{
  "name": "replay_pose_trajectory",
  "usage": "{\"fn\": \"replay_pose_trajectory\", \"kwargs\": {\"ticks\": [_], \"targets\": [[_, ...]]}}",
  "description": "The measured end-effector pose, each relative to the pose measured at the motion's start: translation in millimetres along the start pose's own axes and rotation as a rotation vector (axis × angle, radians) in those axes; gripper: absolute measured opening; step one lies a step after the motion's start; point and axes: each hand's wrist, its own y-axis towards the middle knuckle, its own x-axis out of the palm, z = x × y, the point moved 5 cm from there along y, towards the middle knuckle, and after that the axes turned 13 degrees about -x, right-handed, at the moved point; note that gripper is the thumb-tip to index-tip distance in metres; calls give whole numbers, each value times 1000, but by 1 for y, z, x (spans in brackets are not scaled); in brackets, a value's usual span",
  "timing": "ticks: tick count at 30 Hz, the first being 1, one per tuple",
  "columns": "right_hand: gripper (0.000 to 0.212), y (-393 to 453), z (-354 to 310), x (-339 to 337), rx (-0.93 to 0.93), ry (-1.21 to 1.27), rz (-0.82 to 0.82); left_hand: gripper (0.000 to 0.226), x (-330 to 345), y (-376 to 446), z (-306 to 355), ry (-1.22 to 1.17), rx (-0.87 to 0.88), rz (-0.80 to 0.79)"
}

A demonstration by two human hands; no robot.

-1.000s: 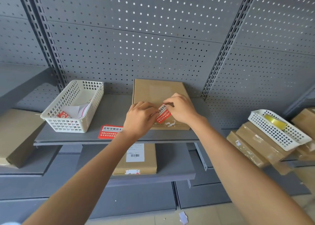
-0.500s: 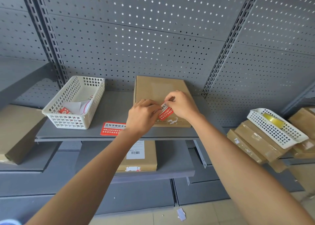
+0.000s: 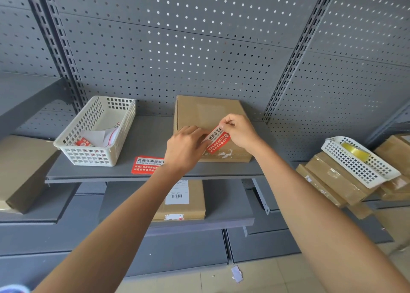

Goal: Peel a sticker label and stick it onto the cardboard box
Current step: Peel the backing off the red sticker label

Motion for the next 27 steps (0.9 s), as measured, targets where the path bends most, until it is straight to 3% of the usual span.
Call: {"fn": "replay_pose_trajectory", "kwargs": {"ticks": [27], "targets": [[16,-3,-8,-4,-47,63,-23,33,1,0,-1,-21,-33,-45]]}}
